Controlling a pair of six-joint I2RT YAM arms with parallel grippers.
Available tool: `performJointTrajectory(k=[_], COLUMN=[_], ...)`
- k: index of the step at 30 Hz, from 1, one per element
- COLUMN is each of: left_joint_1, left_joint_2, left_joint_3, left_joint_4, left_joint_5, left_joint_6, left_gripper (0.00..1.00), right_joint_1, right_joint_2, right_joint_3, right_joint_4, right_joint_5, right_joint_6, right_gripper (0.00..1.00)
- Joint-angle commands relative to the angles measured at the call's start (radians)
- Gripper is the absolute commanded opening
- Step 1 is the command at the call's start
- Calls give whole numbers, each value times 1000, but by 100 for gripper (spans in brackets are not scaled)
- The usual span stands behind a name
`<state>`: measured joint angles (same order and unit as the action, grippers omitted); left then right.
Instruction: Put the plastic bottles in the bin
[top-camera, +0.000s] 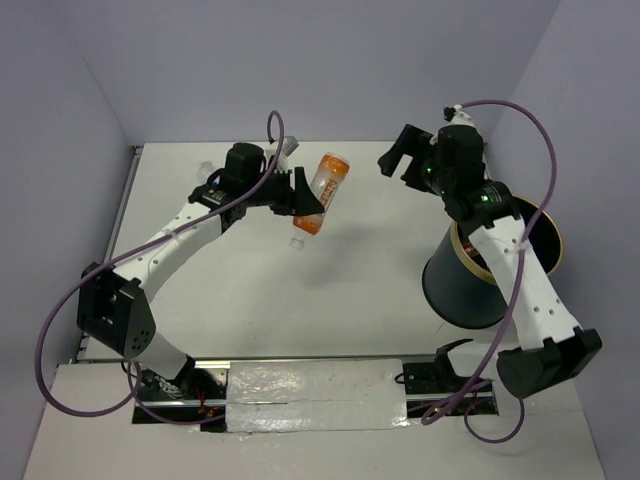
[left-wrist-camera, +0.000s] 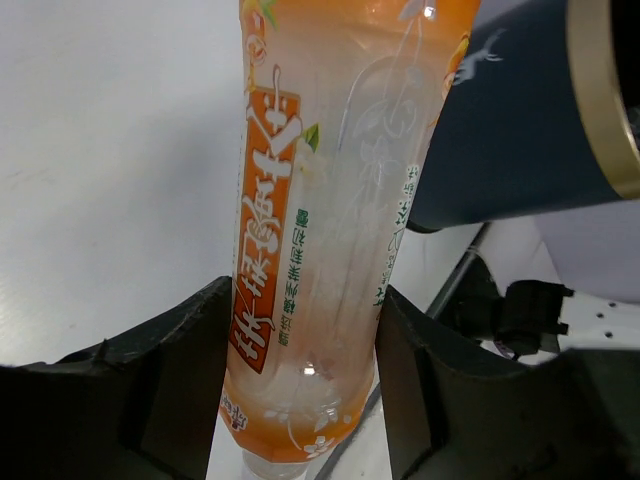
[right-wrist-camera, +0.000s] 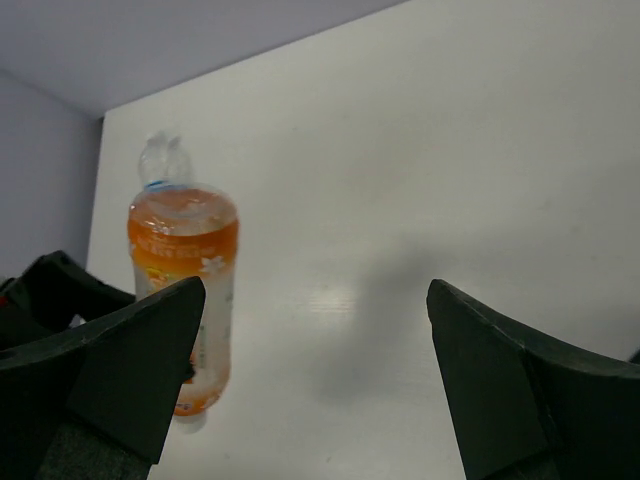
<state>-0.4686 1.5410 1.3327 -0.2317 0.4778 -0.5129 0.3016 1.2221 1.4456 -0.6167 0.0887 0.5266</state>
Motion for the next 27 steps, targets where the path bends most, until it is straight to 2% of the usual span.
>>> performJointTrajectory(k=[1, 6, 23, 25, 27], left_joint_1=[-16, -31, -42, -42, -42], left_joint_2=[-16, -15, -19, -21, -19], left_joint_3=[-39, -78, -61, -61, -58], left_joint_4=[119, 195, 167, 164, 160], left_joint_5=[120, 156, 142, 139, 140], left_joint_6=[-93, -153, -134, -133, -127], left_gripper=[59, 58, 60, 60, 60], right_joint_1=[37, 67, 136, 142, 146], right_joint_2=[66, 99, 286, 300, 306], right_joint_3=[78, 44, 21, 18, 12], right_joint_4=[81, 120, 184, 196, 204], right_joint_5=[-211, -242, -323, -330, -330], right_joint_6=[59, 95, 185, 188, 194], right_gripper=[100, 100, 100, 98, 92])
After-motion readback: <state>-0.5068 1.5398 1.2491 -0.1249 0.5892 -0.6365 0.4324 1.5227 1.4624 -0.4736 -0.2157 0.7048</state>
